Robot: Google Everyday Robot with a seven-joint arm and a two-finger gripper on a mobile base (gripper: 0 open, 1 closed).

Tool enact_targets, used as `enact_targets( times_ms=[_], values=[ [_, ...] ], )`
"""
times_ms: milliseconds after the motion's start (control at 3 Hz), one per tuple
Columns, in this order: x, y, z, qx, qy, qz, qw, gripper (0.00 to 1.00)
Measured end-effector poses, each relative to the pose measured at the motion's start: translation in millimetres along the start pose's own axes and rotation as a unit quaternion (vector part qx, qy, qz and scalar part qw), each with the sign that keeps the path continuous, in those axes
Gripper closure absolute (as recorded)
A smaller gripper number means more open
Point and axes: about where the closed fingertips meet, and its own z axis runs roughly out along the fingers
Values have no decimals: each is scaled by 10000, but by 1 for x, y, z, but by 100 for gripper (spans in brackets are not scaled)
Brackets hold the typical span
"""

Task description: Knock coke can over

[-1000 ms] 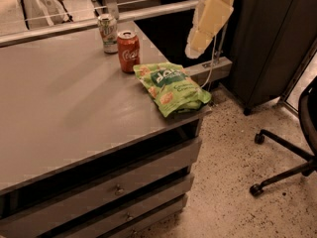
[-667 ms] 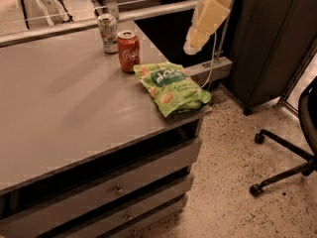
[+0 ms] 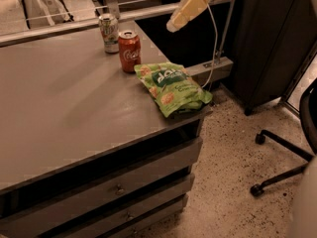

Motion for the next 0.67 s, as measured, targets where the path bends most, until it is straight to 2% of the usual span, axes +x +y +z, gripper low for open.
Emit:
enact_targets(
  times_ms=[333,667],
  values=[
    [14,-14,74,-195,-698,725,9947,0],
    [16,-12,77,-213,-750,824,9935,0]
  ],
)
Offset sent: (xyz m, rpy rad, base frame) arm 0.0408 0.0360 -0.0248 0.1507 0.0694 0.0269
